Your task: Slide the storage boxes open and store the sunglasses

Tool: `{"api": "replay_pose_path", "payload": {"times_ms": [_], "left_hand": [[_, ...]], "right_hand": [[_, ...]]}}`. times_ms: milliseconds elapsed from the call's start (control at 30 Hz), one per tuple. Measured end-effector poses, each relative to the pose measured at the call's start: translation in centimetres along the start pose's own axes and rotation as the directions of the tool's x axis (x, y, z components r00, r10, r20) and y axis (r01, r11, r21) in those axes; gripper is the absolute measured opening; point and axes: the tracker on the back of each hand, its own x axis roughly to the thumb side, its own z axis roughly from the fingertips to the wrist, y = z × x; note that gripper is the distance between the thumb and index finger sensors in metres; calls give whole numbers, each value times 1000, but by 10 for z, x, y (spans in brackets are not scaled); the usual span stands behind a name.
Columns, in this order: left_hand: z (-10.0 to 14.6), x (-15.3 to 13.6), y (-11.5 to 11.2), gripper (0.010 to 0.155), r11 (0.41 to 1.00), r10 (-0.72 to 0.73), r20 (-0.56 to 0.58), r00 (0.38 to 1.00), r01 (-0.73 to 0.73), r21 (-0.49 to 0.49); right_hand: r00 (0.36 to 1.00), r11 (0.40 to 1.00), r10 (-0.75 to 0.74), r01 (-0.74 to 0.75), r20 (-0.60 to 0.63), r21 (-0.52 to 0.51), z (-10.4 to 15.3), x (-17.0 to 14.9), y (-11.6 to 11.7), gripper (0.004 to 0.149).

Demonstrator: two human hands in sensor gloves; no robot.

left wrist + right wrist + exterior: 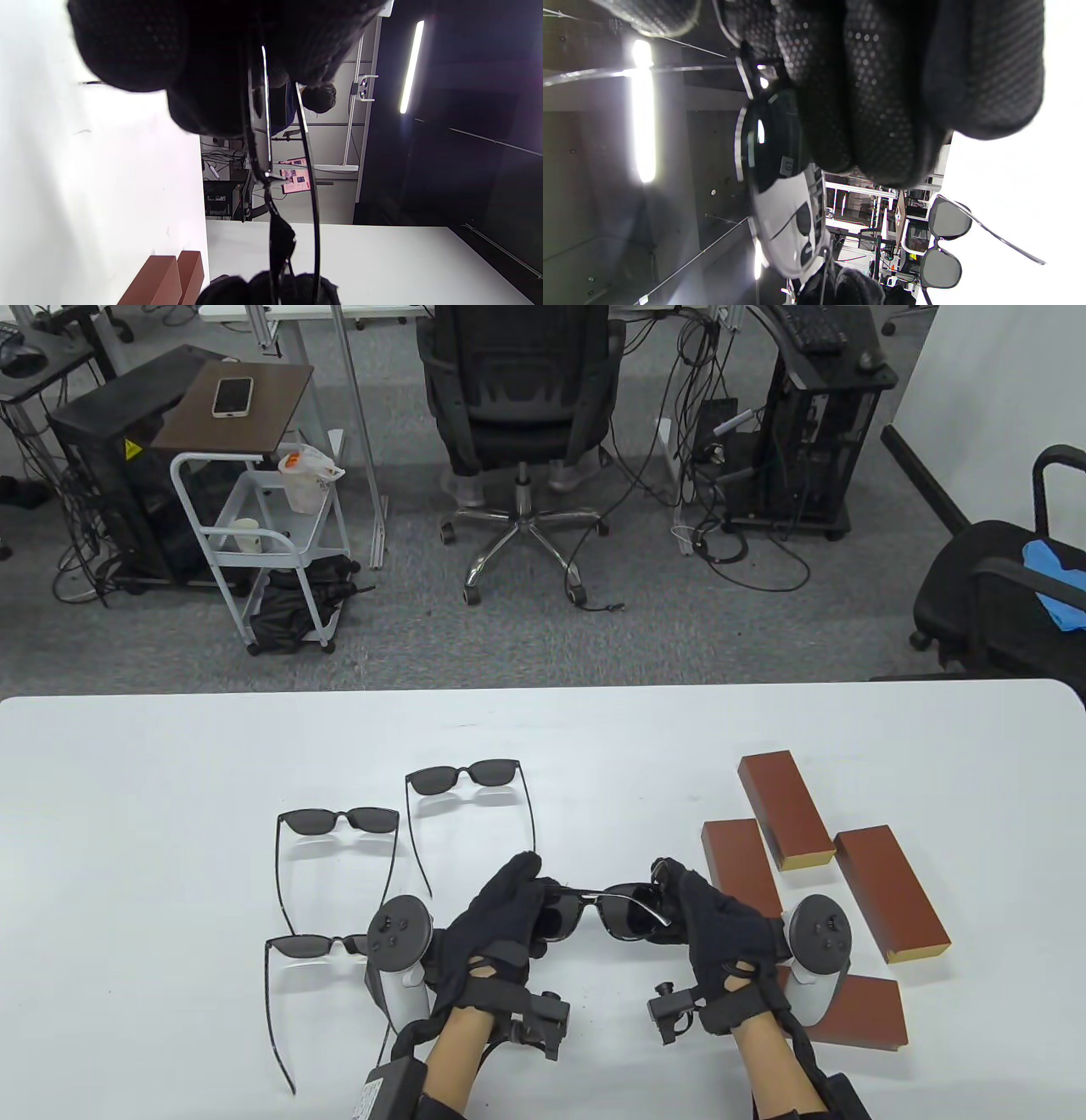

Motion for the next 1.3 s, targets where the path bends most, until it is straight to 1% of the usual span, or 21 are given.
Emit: {"api": "replay_pose_path", "payload": {"times_ms": [133, 233, 433, 600, 1000, 1300], "left_hand": [[0, -1, -1, 52, 1000, 8, -5, 1000, -8, -7], [0, -2, -3, 52, 999, 19, -3, 1000, -19, -36], [2, -5, -11, 65, 985, 109, -3, 994, -108, -133], [3, -4, -15, 68, 979, 112, 9, 994, -109, -171], [4, -2, -21, 75, 943, 180, 17, 984, -168, -288], [5, 0, -25, 77, 917, 216, 13, 976, -198, -347]], "right_hand": [[1000, 1000, 4, -4, -15, -8, 0, 0, -1, 55], [999, 1000, 4, -5, -33, -28, 1, -1, -3, 54], [997, 997, 1, -7, -73, -78, 2, -2, -8, 53], [994, 996, -28, 18, -108, -90, 2, -3, -12, 52], [988, 985, 91, -108, -125, -133, 1, -1, -21, 48], [983, 977, 136, -154, -123, -145, 0, -2, -25, 46]]}}
